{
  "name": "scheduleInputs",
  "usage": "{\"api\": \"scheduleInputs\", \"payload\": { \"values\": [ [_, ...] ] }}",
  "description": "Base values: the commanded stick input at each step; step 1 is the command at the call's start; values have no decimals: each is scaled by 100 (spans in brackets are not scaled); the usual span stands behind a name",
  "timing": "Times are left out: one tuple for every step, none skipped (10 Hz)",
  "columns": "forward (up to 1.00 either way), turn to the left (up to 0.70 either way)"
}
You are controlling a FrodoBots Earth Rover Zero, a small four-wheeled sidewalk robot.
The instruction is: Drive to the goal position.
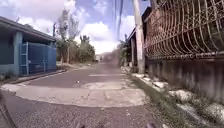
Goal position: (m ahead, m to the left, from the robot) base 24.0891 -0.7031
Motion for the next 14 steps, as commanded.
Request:
{"api": "scheduleInputs", "payload": {
  "values": [
    [70,0],
    [70,0],
    [70,0],
    [15,0],
    [0,0],
    [0,0],
    [0,0],
    [0,0],
    [0,0],
    [0,0],
    [0,0],
    [0,0],
    [0,0],
    [8,0]
  ]
}}
